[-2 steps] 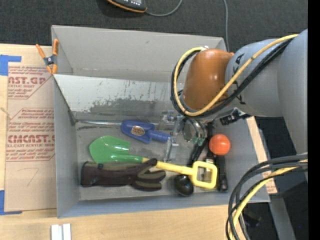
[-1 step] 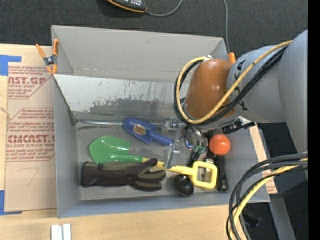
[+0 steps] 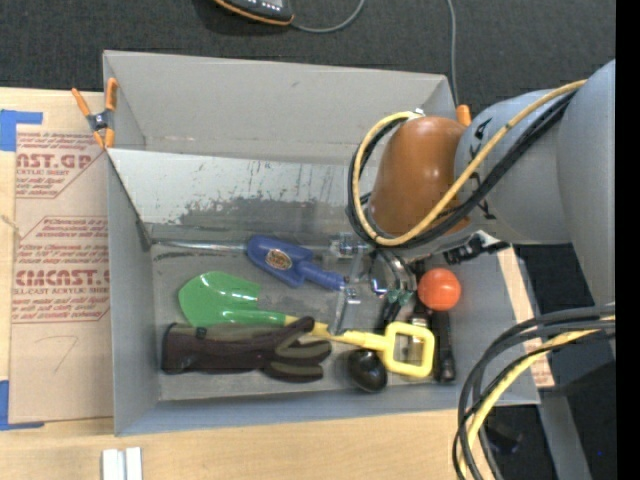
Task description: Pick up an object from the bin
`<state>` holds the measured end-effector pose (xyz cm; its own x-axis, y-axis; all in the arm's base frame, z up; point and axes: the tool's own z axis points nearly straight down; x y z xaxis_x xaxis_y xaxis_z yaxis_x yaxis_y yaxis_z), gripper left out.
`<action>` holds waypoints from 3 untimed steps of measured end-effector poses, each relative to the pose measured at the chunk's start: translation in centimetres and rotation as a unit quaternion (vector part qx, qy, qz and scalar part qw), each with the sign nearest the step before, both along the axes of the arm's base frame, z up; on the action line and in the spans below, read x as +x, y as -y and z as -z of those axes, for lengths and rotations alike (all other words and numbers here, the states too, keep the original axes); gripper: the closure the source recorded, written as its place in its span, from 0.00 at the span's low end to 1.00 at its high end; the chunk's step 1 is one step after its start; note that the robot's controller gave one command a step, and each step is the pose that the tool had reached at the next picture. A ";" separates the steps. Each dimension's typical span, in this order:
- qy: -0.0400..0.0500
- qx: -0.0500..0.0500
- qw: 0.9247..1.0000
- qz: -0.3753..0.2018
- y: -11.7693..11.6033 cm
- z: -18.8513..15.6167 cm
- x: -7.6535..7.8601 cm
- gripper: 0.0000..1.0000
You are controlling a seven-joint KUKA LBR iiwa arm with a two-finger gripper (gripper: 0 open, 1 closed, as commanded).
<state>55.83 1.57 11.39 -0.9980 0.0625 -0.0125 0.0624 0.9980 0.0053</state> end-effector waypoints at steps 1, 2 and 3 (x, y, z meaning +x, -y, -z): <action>0.001 0.000 0.997 -0.078 -2.5 1.0 0.3 0.00; 0.001 -0.004 0.967 -0.256 -0.4 0.1 -4.5 0.00; 0.002 0.000 0.997 -0.075 -1.2 4.4 -0.1 1.00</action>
Offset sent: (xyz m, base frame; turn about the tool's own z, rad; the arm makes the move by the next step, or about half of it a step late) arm -0.0443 0.0046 -0.0006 -0.5188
